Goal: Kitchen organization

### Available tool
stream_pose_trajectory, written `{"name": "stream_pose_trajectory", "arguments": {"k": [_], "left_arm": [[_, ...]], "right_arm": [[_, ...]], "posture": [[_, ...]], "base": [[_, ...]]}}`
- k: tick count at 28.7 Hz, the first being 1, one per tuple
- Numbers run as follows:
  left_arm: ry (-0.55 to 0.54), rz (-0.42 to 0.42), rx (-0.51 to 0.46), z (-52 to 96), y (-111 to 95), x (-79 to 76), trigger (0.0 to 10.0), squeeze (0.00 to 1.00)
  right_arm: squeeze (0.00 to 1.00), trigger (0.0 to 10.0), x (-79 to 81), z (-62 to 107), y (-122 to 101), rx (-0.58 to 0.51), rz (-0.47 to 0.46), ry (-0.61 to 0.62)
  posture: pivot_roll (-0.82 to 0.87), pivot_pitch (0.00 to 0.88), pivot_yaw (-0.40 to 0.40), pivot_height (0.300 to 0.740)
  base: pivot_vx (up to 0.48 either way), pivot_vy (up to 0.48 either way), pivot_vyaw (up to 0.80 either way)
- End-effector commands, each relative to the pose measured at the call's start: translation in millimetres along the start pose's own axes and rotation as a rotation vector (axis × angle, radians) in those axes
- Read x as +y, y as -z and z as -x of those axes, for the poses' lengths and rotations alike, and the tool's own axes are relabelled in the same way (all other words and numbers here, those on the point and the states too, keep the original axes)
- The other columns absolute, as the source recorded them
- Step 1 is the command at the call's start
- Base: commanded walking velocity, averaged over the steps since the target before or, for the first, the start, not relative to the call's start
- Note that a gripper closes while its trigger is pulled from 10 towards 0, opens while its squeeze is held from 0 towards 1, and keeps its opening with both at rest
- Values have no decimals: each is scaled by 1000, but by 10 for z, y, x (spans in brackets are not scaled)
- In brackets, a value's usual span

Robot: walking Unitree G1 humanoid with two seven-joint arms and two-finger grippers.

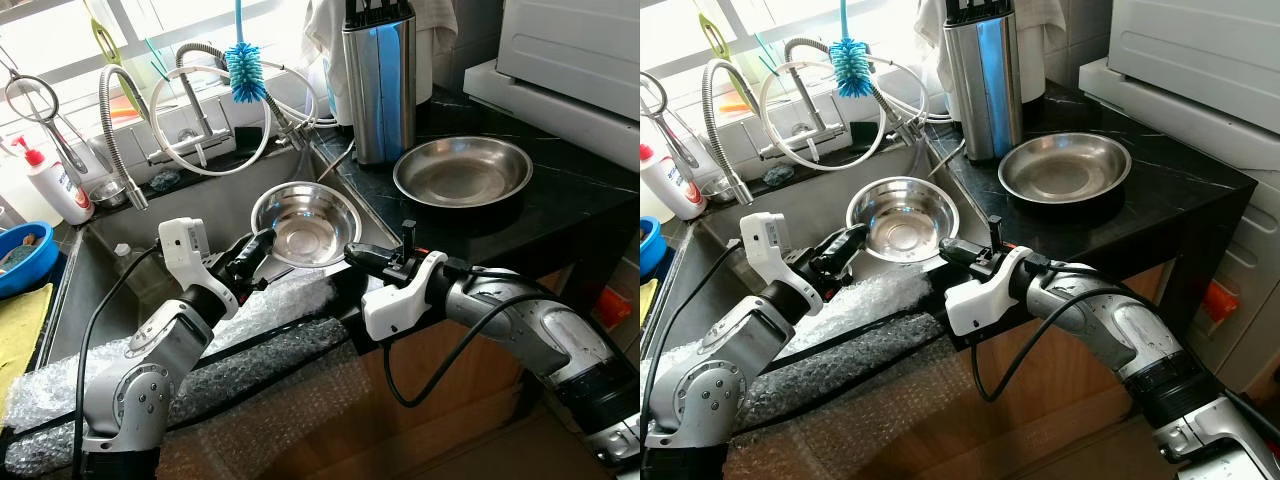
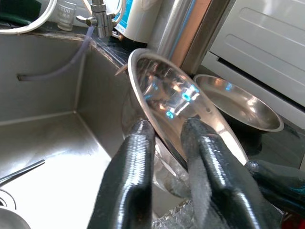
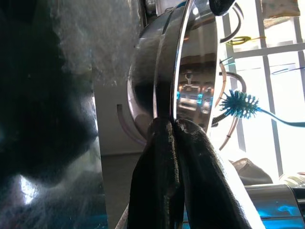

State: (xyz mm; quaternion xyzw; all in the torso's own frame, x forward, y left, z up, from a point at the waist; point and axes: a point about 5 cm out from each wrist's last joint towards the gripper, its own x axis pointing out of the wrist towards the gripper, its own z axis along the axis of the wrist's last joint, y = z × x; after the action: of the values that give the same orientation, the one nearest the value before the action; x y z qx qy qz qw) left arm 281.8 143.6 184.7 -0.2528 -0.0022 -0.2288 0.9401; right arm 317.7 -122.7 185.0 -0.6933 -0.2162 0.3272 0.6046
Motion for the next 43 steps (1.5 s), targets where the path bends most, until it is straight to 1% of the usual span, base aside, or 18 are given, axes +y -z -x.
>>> {"name": "stream_pose_trajectory", "arguments": {"k": [1, 13, 14, 15, 16, 18, 22, 25, 29, 31, 32, 33, 34, 38, 39, 41, 42, 43], "left_arm": [[-10, -39, 3, 21, -39, 13, 0, 0], [-8, -26, -3, 25, -34, 6, 0, 0], [-8, -25, -3, 25, -33, 7, 0, 0], [-10, -22, -4, 26, -31, 12, 0, 0], [-12, -20, -5, 27, -31, 15, 0, 0], [-17, -17, -8, 27, -33, 21, 0, 0], [-43, 17, -33, 22, -38, 42, 0, 0], [-44, 18, -34, 22, -38, 43, 0, 0], [-87, 73, -76, 29, -63, 94, 0, 0], [-105, 87, -91, 27, -65, 111, 0, 0], [-111, 110, -105, 23, -66, 113, 0, 0], [-111, 110, -105, 23, -66, 113, 0, 0], [-120, 130, -119, 19, -69, 117, 0, 0], [-141, 161, -143, 10, -73, 126, 0, 0], [-150, 169, -155, 8, -81, 132, 0, 0], [-185, 192, -189, 4, -103, 161, 0, 0], [-185, 192, -189, 4, -103, 161, 0, 0], [-214, 201, -211, 3, -115, 183, 0, 0]], "right_arm": [[0, 10000, -70, -54, -41, -24, 30, 14], [0, 10000, -89, -58, 2, -9, 38, 22], [769, 10000, -100, -58, 8, -7, 37, 30], [1000, 10000, -111, -61, 12, -7, 27, 37], [1000, 10000, -112, -64, 10, -11, 15, 35], [1000, 10000, -123, -67, 8, -8, 18, 43], [1000, 10000, -148, -83, 17, 2, 11, 64], [1000, 10000, -149, -85, 17, 2, 10, 65], [1000, 10000, -237, -102, 12, 12, -31, 125], [1000, 10000, -278, -111, 8, 14, -83, 154], [1000, 10000, -314, -119, -15, 7, -127, 182], [1000, 10000, -314, -119, -15, 7, -127, 182], [1000, 10000, -351, -129, -44, -2, -167, 209], [992, 10000, -377, -146, -136, -30, -214, 236], [0, 10000, -379, -150, -148, -30, -242, 243], [0, 10000, -397, -155, -168, -26, -298, 273], [0, 10000, -397, -155, -168, -26, -298, 273], [0, 10000, -420, -153, -189, -25, -355, 307]], "posture": [[-123, 0, 214, 740], [-125, 0, 212, 740], [-125, 0, 212, 740], [-126, 0, 211, 740], [-126, 0, 211, 740], [-125, 0, 210, 740], [-125, 0, 211, 740], [-125, 0, 211, 740], [-126, 0, 211, 740], [-127, 0, 212, 740], [-127, 0, 212, 740], [-127, 0, 212, 740], [-128, 0, 214, 740], [-129, 0, 214, 740], [-129, 0, 213, 740], [-132, 0, 216, 740], [-132, 0, 216, 740], [-131, 0, 215, 740]], "base": [[0, 0, 0], [0, 0, 0], [0, 0, 0], [0, 0, 0], [0, 0, 0], [0, 0, 0], [0, 0, 0], [0, 0, 0], [0, 0, 0], [0, 0, 0], [0, 0, 0], [0, 0, 0], [0, 0, 0], [0, 0, 0], [0, 0, 0], [0, 0, 0], [0, 0, 0], [0, 0, 0]]}}
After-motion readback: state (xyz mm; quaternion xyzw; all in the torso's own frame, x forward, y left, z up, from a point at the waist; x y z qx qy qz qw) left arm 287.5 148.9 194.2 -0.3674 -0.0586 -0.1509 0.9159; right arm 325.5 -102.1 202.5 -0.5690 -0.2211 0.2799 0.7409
